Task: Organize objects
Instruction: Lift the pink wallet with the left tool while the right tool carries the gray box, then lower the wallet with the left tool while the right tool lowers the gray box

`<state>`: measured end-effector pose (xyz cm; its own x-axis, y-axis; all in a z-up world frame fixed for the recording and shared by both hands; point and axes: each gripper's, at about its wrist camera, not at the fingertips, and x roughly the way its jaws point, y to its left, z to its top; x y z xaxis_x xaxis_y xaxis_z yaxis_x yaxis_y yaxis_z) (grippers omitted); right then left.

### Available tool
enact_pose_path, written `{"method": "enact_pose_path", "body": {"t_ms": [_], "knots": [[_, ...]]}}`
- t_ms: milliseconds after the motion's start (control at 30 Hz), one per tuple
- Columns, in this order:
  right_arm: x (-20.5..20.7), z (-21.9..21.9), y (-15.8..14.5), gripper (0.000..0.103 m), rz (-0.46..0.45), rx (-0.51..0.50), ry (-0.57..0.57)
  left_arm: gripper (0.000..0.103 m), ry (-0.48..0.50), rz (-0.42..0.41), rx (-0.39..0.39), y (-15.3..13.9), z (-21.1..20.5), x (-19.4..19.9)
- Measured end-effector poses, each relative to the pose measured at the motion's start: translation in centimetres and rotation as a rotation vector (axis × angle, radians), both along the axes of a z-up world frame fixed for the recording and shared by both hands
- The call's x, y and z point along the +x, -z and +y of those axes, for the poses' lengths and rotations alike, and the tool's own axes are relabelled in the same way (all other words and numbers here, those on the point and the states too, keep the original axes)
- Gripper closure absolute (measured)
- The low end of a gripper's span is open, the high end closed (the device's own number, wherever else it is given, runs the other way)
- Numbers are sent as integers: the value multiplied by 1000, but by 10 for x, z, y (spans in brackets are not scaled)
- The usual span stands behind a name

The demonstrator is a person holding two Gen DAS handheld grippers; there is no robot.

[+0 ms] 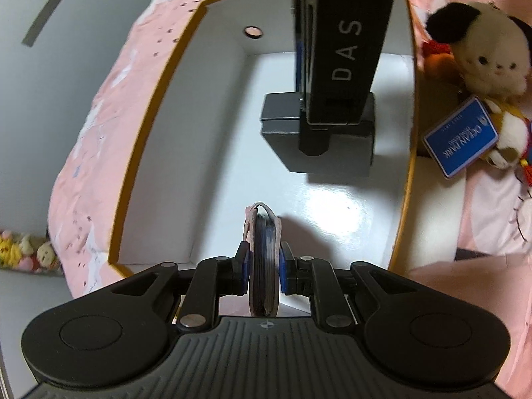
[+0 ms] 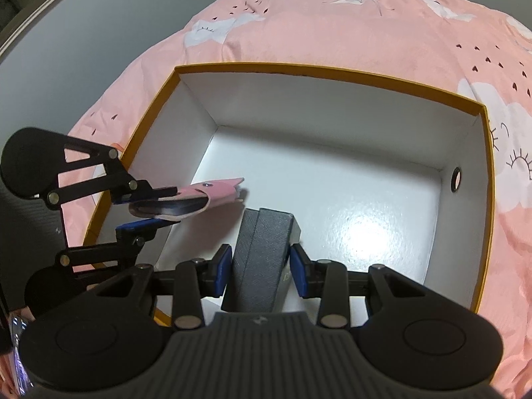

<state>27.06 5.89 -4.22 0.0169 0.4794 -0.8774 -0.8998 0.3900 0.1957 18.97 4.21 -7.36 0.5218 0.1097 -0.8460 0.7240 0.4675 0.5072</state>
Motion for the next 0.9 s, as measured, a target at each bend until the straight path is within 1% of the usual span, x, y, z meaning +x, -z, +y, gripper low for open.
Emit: {"method": "enact_pose_path", "body": {"t_ms": [100,133,267,333,367,400,433,467,567,667,833,900], "knots": [[-1,7,0,63,-16,-9,-32,82,11,40,-17,-1,2,1],[-2,9,0,62,-28,-11,-51,82,9,65,-27,-2,3,3],[-7,19,1,62,-88,-40,-152,77,-28,143,-76,-5,9,16],[-6,24,2,62,-106,-59,-182,75,-41,175,-96,-5,13,23],[-5,27,2,62,-111,-67,-190,65,-47,193,-114,-6,14,27],[-4,29,3,62,-113,-73,-192,58,-63,229,-149,-8,17,30],[-1,31,3,62,-113,-77,-187,47,-78,254,-177,-9,19,33],[1,32,3,62,-111,-79,-180,41,-89,266,-195,-10,21,34],[6,34,3,62,-93,-73,-150,40,-126,267,-223,-9,27,37],[8,38,5,62,-49,-67,-126,40,-158,282,-266,-8,28,38],[5,44,15,63,31,-74,-100,40,-175,259,-265,-5,34,35],[3,46,18,63,47,-80,-81,40,-184,256,-260,-8,36,40]]}}
